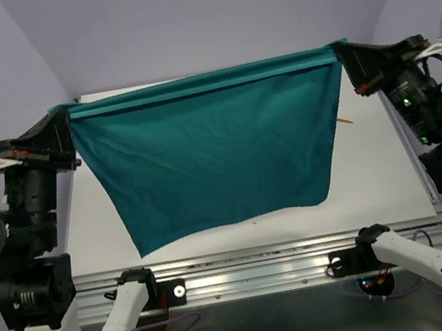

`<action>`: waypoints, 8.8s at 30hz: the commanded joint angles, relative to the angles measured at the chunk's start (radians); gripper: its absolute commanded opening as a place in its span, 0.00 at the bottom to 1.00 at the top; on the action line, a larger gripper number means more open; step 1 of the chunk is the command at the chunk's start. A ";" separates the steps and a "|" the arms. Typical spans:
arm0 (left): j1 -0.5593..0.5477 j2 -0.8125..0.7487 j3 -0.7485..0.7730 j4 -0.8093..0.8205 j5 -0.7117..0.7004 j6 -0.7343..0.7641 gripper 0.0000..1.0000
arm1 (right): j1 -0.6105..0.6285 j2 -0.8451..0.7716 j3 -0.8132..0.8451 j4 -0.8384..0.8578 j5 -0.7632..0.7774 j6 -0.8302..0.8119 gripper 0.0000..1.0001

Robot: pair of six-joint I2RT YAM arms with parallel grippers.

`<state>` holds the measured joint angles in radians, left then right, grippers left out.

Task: Fold the napkin into a case and place the utensils inside
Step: Flatten out the crumpled napkin at the center of the board, then fold and flatten the napkin at the center of the board, then smooth out the rectangle-folded napkin at the center of the board.

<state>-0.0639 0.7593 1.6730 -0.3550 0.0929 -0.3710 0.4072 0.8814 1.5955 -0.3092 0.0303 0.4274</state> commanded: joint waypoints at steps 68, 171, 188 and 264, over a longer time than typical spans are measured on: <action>0.032 0.669 -0.777 0.163 -0.033 -0.100 0.00 | -0.220 0.760 -0.585 0.225 -0.288 0.142 0.01; 0.010 0.722 -0.931 0.093 -0.099 -0.263 0.59 | -0.211 0.823 -0.641 0.120 -0.070 0.059 0.33; 0.001 0.845 -0.793 0.123 -0.021 -0.206 0.57 | -0.211 0.723 -0.755 0.153 0.002 0.203 0.01; -0.056 0.693 -0.759 0.017 -0.110 -0.215 0.00 | -0.211 0.712 -0.732 0.055 -0.035 0.091 0.36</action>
<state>-0.1104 1.4815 0.8734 -0.3222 -0.0051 -0.5995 0.1967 1.5902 0.8772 -0.2687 0.0032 0.5381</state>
